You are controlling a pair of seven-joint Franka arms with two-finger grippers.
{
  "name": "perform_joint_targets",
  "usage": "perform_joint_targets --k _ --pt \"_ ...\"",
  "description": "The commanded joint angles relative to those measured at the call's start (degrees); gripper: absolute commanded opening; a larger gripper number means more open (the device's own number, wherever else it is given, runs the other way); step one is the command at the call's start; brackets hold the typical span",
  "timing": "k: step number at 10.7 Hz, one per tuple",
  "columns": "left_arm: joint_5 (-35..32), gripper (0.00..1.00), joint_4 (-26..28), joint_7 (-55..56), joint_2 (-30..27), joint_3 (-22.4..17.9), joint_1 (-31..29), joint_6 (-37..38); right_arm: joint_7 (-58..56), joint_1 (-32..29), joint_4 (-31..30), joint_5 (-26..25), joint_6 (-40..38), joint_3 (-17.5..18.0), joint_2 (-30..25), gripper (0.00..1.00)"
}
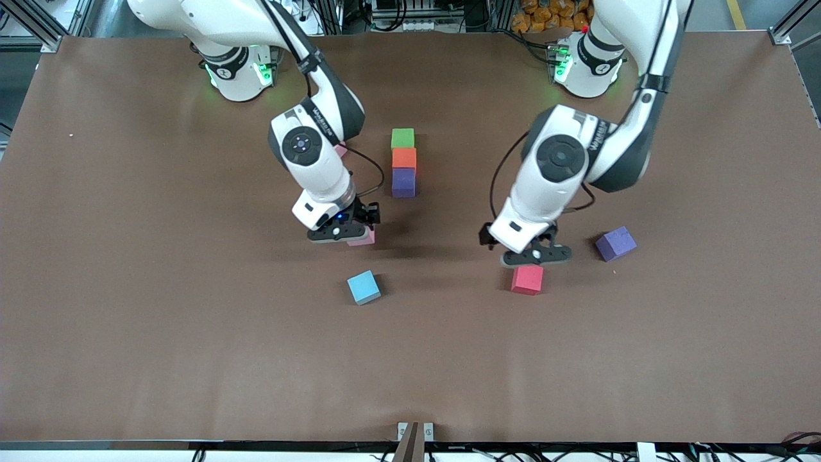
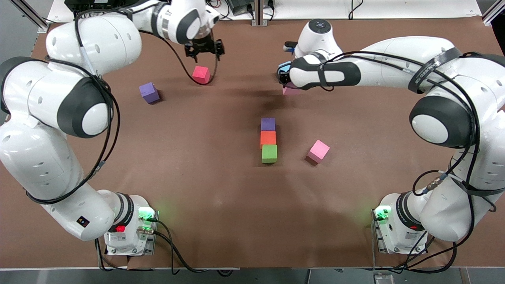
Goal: Arrange blocks into number 1
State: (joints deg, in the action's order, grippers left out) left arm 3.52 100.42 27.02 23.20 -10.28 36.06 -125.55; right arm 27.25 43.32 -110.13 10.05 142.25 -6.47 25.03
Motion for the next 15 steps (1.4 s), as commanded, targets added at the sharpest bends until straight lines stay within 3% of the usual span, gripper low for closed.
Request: perform_joint_targets --k 1,5,8,15 --pt "-0.89 1.00 -0.84 -7.56 2.19 -2.00 -1.08 0.31 2.71 4.92 5.35 0.15 -2.58 -3.45 4.22 0.58" --pt "0.08 1.00 -2.24 -19.71 6.76 -2.37 -2.14 0.22 10.00 10.46 7.21 0.41 -3.48 -4.08 7.83 0.58" --pt "5.52 1.00 -4.18 -19.81 10.19 -2.37 -2.14 -0.05 13.26 13.89 7.47 0.94 -3.13 -4.08 8.89 0.58" --pt "5.44 1.00 -6.20 -24.54 14.06 -3.16 -2.14 -2.06 14.41 15.31 7.04 0.85 -1.89 -4.08 10.48 0.60"
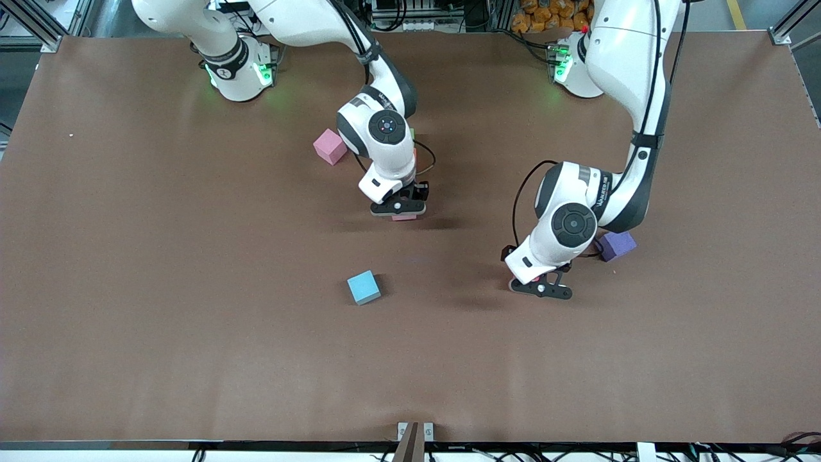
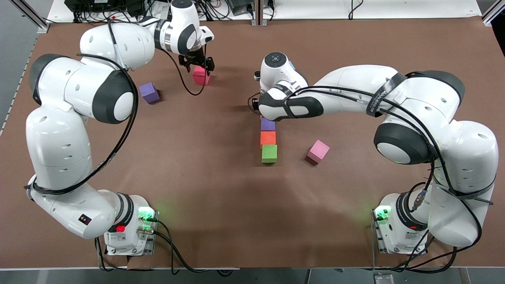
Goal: Arrange blocks into number 1
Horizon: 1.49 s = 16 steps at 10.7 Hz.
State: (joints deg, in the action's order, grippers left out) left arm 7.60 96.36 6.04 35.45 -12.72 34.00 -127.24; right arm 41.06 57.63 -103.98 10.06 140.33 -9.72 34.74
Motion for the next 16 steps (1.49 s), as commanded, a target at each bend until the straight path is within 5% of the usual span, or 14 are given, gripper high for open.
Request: perform_joint_targets --k 1,5,6,9,10,12,13,16 --pt "1.37 1.00 -2.14 -4.37 2.08 -0.82 -0.34 -1.33 0.60 1.26 0.97 0.75 0.03 -0.83 1.11 0.63" --pt "2.77 1.00 -2.23 -5.25 3.40 -0.82 -0.96 -3.28 0.51 1.70 0.89 0.31 0.03 -0.83 1.20 0.70" --pt "3.73 1.00 -2.23 -5.25 3.58 -0.82 -0.96 -3.28 0.51 1.70 0.89 0.31 0.03 -0.83 1.12 0.96" --pt "4.62 1.00 -2.23 -5.25 3.93 -0.82 -0.96 -4.06 0.51 -1.09 0.10 0.48 -1.11 -0.66 -2.99 1.00" --pt "4.62 0.89 -2.23 -5.34 4.28 -0.73 -0.96 -4.24 0.51 -2.76 -1.12 0.48 -1.20 -0.48 -5.54 1.00" --pt "4.97 0.21 -2.23 -5.25 4.19 -0.73 -0.96 -4.86 -0.45 -7.06 -2.10 0.48 -4.33 -0.39 -10.64 1.00" --pt "5.49 0.00 -2.23 -4.64 3.76 -0.73 -0.70 -4.86 -0.89 -9.18 -1.84 0.31 -8.80 -0.39 -13.36 1.00" --pt "6.47 0.00 -2.93 1.92 2.09 -0.12 1.23 -4.86 -3.26 -19.71 -1.40 -6.24 -17.96 3.72 -21.71 1.00"
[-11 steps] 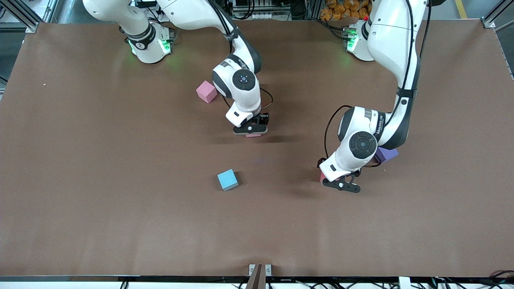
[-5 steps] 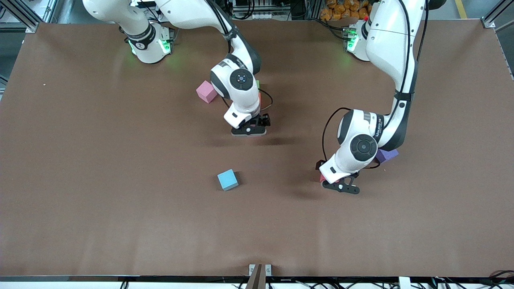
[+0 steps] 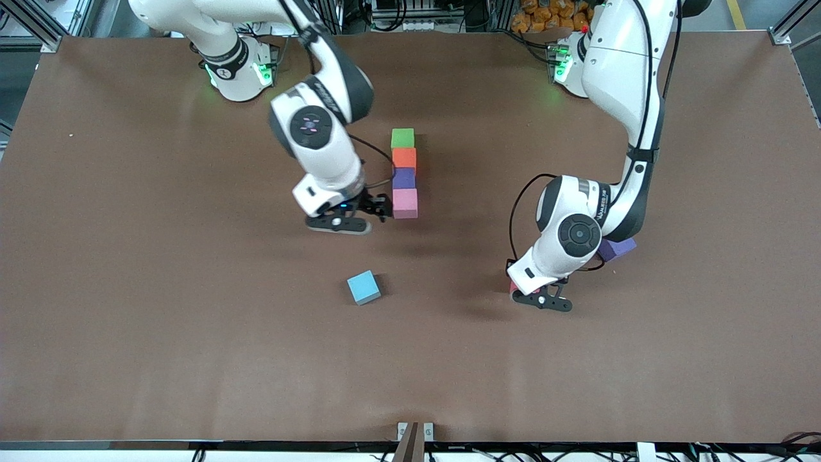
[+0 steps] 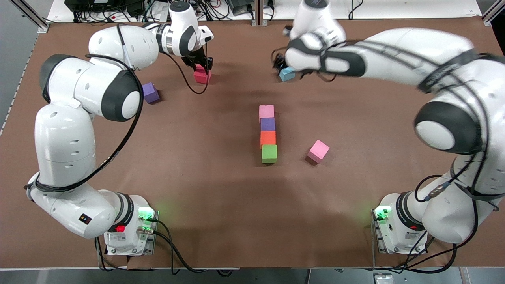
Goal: Arrange blocks into number 1
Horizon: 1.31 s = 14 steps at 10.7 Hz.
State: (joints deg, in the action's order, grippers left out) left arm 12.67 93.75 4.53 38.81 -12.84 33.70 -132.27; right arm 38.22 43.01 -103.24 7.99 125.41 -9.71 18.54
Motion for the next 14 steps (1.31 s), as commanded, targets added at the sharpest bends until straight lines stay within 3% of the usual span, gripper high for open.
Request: perform_joint_targets --k 1,3,7,10,14 --pt "1.31 0.00 -0.49 7.47 -1.28 0.53 3.11 0.17 -0.51 -7.31 -1.79 -9.34 -5.51 4.69 -7.53 1.00" --pt "0.70 0.00 -2.06 13.73 -1.02 3.25 4.96 0.17 -4.69 -13.01 1.18 -13.78 -11.30 7.14 -9.74 1.00" --pt "0.96 0.00 -3.48 20.50 -0.14 3.26 10.94 0.17 -15.68 -20.84 12.16 -13.18 -24.32 7.68 -9.66 1.00" --pt "1.31 0.00 -7.25 26.74 2.14 1.34 15.77 0.17 -30.96 -29.09 16.74 -9.06 -29.16 7.51 -9.83 1.00" --pt "4.36 0.00 -9.98 33.08 5.21 -3.06 22.90 0.26 -43.64 -38.60 19.04 -8.52 -31.55 7.42 -9.75 1.00"
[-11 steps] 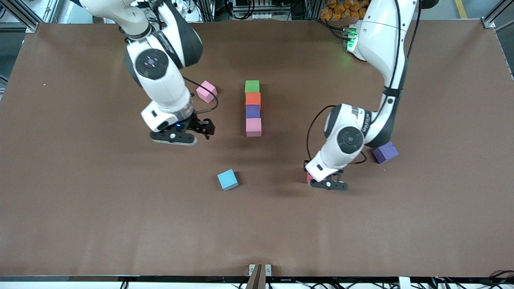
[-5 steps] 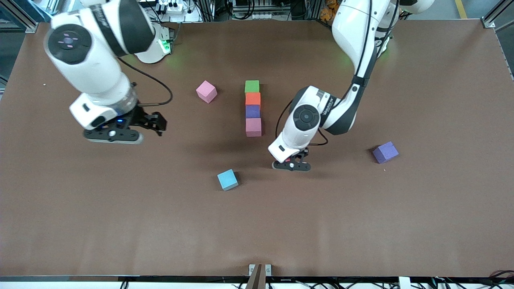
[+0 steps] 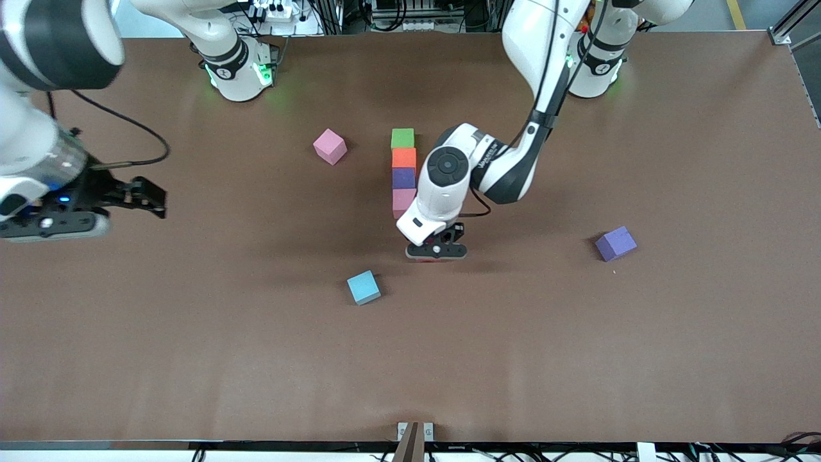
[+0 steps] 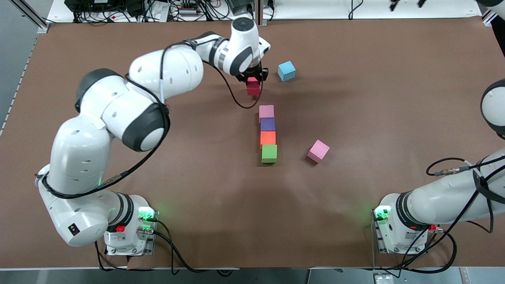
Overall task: Arrange blocks into number 1
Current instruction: 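Lower the red cube beside the pink cube and open the left gripper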
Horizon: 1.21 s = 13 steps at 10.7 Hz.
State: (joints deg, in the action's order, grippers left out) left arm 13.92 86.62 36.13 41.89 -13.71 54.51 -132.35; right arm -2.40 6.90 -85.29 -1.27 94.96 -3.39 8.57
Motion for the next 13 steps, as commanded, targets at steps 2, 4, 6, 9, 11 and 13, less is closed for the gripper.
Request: perform_joint_targets --k 2,4,6,9,11,13 --pt "4.36 0.00 -3.21 2.28 2.58 -3.07 4.19 0.51 -3.14 -2.77 1.70 0.40 -1.00 0.67 0.30 1.00" --pt "4.36 0.00 -3.30 2.63 4.07 -3.07 5.42 0.51 -2.87 -2.85 1.71 0.13 -1.00 0.67 -0.48 1.00" --pt "4.36 0.00 -4.09 4.12 4.95 -3.07 6.04 0.51 -3.05 -4.08 1.27 0.39 -1.09 0.67 -1.54 1.00" --pt "4.45 0.00 -4.09 4.91 5.13 -2.90 6.57 0.51 -2.87 -4.44 1.44 0.75 -2.06 0.76 -1.72 1.00" --pt "4.89 0.00 -4.01 5.00 5.31 -2.90 6.92 0.51 -2.78 -4.35 1.62 0.75 -2.32 0.67 -1.19 1.00" --pt "4.89 0.00 -3.83 5.00 5.74 -2.90 7.36 0.51 -2.70 -4.17 1.62 0.75 -2.32 0.67 -1.01 1.00"
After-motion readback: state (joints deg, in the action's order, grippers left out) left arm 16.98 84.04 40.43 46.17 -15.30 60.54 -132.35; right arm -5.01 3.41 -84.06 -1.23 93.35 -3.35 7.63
